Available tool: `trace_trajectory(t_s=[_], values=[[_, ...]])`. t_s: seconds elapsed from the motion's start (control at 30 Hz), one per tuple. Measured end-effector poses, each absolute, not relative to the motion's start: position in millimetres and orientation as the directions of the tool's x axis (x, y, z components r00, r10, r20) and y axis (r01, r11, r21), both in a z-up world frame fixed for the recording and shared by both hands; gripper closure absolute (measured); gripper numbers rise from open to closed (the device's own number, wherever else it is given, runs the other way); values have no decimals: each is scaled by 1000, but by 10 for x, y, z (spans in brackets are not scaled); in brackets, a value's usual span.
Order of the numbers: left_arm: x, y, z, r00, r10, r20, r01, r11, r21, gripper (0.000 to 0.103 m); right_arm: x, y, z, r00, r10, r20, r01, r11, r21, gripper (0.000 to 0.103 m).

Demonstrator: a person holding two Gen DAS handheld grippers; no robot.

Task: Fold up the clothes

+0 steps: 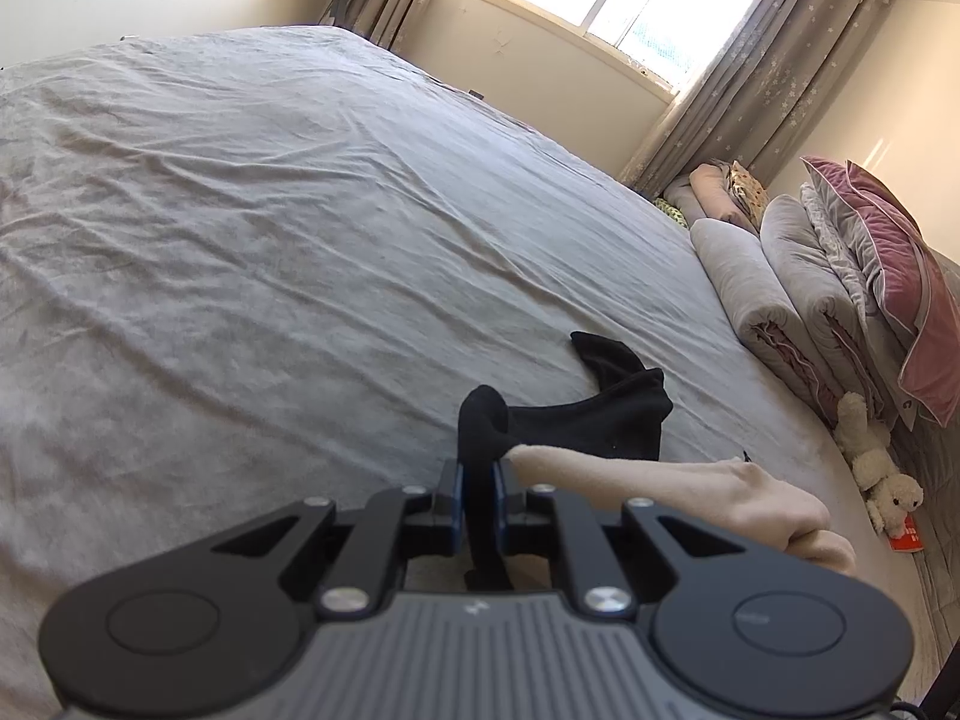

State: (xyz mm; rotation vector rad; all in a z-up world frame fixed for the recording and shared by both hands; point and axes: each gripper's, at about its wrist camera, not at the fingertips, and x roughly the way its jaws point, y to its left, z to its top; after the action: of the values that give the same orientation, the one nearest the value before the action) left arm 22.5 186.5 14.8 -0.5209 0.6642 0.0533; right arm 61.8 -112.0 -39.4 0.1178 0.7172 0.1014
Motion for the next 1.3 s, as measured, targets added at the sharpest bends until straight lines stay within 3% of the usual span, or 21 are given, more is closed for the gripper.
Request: trace_trajectory(t_s=[0.53, 0.93, 1.3], values=[[260, 1835, 146, 788, -109, -606, -219, 870, -442, 93, 629, -1097, -419, 734, 137, -665, -53, 988, 145, 12], [262, 1759, 171, 792, -93, -604, -208, 888, -410, 93, 627, -1124, -371, 737, 128, -664, -47, 989, 140, 46], [266, 1747, 164, 790, -82, -608, -214, 892, -399, 93, 626, -1136, -361, 736, 133, -664, -56, 989, 135, 47]])
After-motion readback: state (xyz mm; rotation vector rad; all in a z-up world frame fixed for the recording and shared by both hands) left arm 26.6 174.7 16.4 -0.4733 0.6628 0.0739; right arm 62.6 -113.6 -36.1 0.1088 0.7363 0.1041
